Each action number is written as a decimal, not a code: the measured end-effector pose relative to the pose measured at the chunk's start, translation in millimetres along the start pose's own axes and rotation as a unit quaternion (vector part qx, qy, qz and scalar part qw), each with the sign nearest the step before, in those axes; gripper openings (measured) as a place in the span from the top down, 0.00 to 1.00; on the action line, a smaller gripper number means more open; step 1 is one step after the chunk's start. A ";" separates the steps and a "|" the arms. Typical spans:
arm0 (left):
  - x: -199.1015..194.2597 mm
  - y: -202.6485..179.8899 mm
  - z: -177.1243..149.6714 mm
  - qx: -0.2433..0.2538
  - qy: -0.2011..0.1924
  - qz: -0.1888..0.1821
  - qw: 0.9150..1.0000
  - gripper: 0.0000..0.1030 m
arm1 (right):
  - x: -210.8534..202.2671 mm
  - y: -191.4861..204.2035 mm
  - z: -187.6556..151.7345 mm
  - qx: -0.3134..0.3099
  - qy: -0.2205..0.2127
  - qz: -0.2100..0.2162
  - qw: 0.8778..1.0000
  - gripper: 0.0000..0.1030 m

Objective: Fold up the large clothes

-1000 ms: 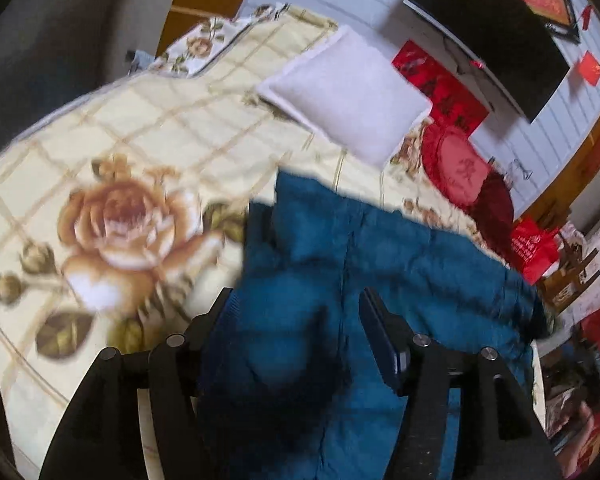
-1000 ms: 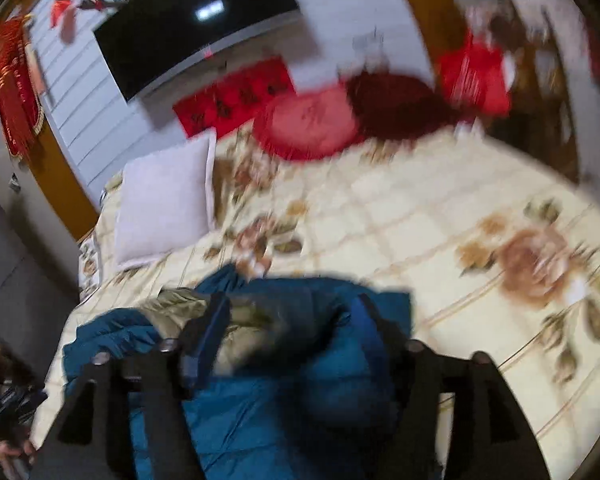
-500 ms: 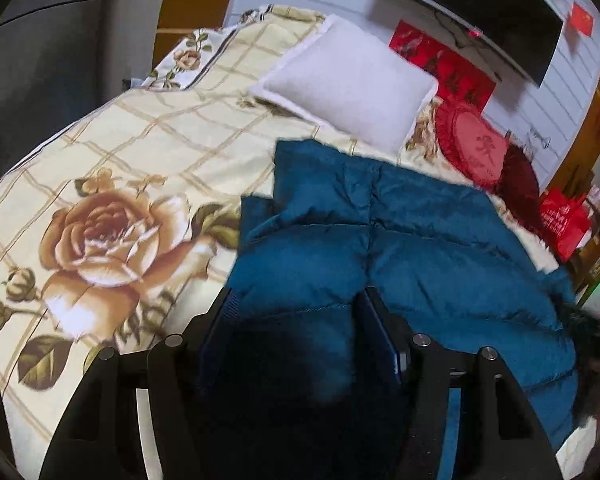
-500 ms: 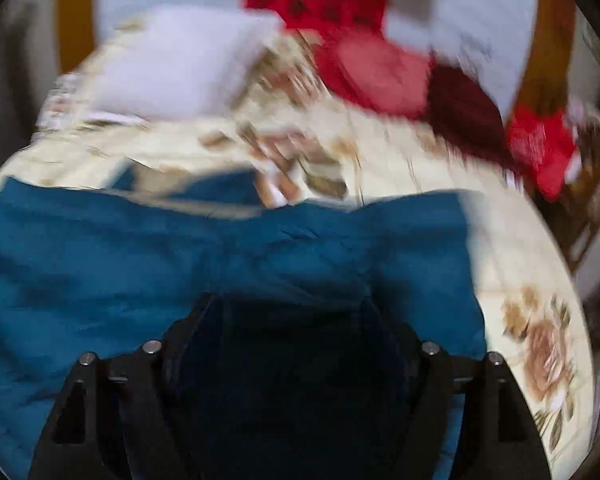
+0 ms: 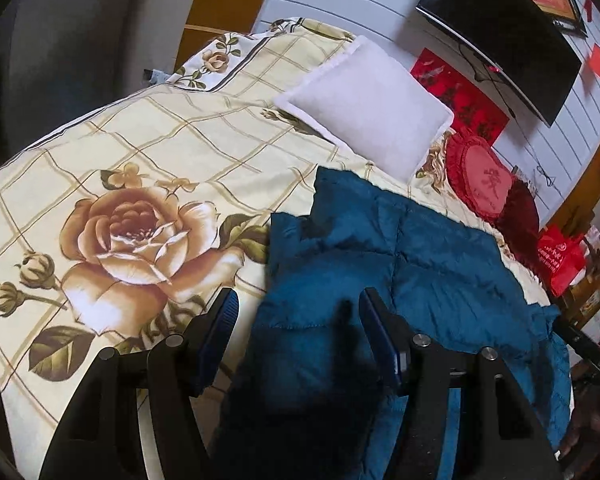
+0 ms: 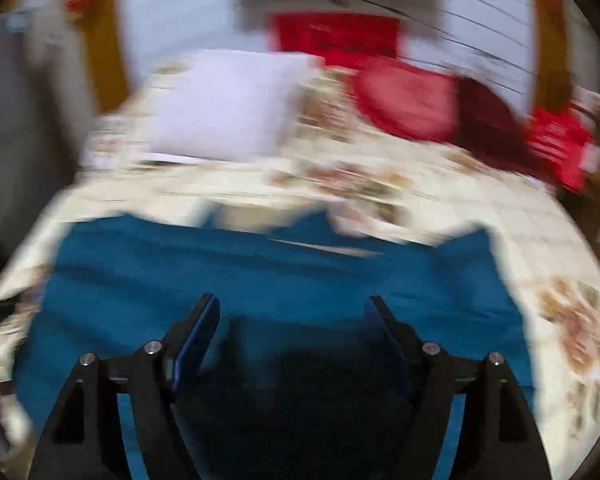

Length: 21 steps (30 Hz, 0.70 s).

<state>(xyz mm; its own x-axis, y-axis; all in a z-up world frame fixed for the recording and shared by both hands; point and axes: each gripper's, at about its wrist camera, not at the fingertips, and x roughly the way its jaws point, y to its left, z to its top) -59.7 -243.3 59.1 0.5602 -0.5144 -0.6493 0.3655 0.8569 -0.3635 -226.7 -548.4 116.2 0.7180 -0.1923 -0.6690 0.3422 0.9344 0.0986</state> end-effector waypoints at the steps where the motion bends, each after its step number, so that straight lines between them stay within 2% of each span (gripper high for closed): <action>1: 2.6 -2.1 -2.5 0.006 0.006 0.004 1.000 0.19 | 12.7 27.4 1.6 -0.035 0.024 0.020 0.999 0.21; 3: 7.0 -5.4 -6.9 0.019 0.013 0.010 1.000 0.19 | 35.8 56.4 -0.9 -0.072 0.048 0.016 0.996 0.21; 5: 10.8 -10.1 -11.2 0.035 0.012 0.019 0.999 0.19 | 64.9 72.0 -4.5 -0.090 0.054 -0.011 0.994 0.21; 8: 14.2 -15.4 -11.5 0.053 0.005 0.027 0.998 0.19 | 98.5 72.0 1.4 -0.075 0.052 -0.024 0.995 0.18; 13: 19.4 -14.2 -8.5 0.050 0.006 0.026 0.998 0.19 | 136.2 65.1 9.7 -0.054 0.057 -0.028 0.997 0.09; 17: 18.6 -15.2 -9.3 0.047 0.010 0.031 0.998 0.19 | 129.0 63.2 13.3 -0.041 0.060 -0.028 0.997 0.09; 21: 19.4 -17.1 -11.2 0.051 0.011 0.032 0.998 0.19 | 91.2 64.4 10.3 -0.013 0.021 0.011 1.000 0.12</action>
<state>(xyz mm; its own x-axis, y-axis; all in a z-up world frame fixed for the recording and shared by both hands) -63.4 -267.6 45.3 0.5696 -0.4563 -0.6836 0.4030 0.8799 -0.2516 -133.0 -508.9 69.2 0.6996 -0.1592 -0.6965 0.3101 0.9459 0.0953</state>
